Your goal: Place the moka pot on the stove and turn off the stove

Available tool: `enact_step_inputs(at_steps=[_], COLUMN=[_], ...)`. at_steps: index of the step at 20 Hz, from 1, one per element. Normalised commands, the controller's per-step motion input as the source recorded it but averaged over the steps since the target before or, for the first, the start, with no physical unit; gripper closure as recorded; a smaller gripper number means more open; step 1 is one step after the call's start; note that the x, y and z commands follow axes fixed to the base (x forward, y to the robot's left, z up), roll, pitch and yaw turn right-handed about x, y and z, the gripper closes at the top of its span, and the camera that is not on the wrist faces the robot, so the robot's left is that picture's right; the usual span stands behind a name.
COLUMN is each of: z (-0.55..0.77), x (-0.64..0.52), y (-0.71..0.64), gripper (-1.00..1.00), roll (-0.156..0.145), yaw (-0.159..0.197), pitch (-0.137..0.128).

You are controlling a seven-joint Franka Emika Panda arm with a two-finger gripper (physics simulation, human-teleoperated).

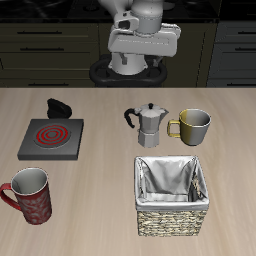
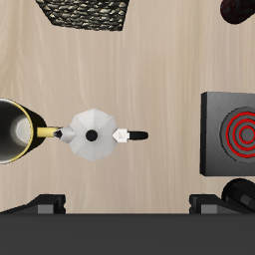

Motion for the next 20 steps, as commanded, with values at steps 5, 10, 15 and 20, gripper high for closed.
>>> enact_step_inputs(at_steps=[5, 10, 15, 20], z=[-0.03, -0.08, -0.06, -0.04], x=[0.12, 0.14, 0.10, 0.11], y=[0.24, 0.09, -0.02, -0.07], gripper=[-1.00, -1.00, -1.00, -1.00], roll=[0.064, 0.071, -0.026, -0.025], yaw=[-0.023, -0.026, 0.004, -0.058], pitch=[0.026, 0.022, -0.009, 0.004])
